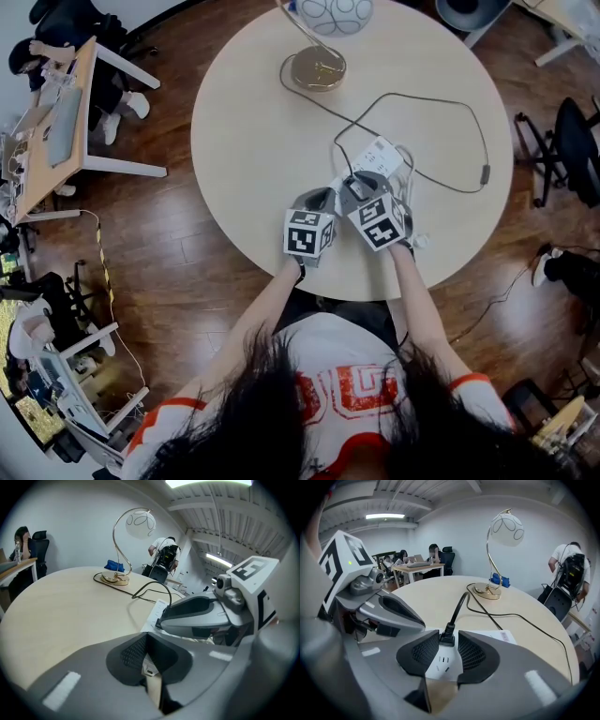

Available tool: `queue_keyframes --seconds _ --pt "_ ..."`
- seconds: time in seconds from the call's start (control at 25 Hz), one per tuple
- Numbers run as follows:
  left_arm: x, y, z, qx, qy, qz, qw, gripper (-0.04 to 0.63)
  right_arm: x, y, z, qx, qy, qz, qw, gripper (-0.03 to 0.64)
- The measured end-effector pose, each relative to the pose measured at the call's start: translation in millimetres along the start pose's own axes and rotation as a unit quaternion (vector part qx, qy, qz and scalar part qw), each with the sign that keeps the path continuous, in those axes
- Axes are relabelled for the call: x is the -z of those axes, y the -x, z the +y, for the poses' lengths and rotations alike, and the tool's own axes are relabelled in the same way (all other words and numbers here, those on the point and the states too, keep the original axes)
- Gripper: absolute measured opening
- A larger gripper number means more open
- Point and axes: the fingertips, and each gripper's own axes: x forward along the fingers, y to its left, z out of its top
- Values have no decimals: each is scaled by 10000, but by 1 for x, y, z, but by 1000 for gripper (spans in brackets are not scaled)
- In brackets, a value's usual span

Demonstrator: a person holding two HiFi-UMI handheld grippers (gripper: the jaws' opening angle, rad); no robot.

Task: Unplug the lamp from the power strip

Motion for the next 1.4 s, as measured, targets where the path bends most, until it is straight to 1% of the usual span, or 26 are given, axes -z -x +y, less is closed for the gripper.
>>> queue_keyframes --seconds 0.2,0.32,0.4,0.44,0.52,0.64,0.84,0.92,1.0,1.04,1.08,1.16,1.24,1.4 --pt "0 -1 -1 -18 -33 90 10000 0 1 -1 3 6 61 -42 10000 101" --pt "0 -2 0 -57 215 136 9997 0 1 -1 3 28 14 -78 10000 101" --pt "-1 -1 1 -47 401 137 9991 0 0 -1 2 -22 -226 -122 9997 95" --pt "-1 -1 2 -36 433 138 9990 0 0 -1 1 -54 -387 -148 9991 91" --pt "-2 -1 2 -37 346 173 9992 0 -1 0 0 -93 -584 -182 9981 88" --pt "-2 -3 1 -53 169 276 9995 0 -1 -1 -1 -62 -677 -221 9974 86" --pt "-1 -5 1 50 320 296 9990 0 1 2 -4 121 -864 -336 9956 86" --pt "-1 -5 0 33 319 288 9991 0 -2 7 -7 81 -1129 -571 9919 86" --pt "-1 -5 -1 18 260 286 9993 0 -15 21 -11 -41 -1535 -1058 9825 86" --pt "-2 -5 0 16 237 279 9993 0 -24 29 -13 -73 -1681 -1233 9780 86" --pt "-2 -6 0 12 235 268 9994 0 -30 35 -16 -47 -1730 -1293 9764 86" --pt "-2 -6 1 5 275 247 9993 0 -31 44 -22 125 -1659 -1176 9790 86" --pt "-1 -7 1 9 280 243 9993 0 -20 48 -27 269 -1652 -988 9809 86" --pt "-1 -7 1 -3 159 240 9996 0 7 55 -25 420 -1867 -682 9791 87"
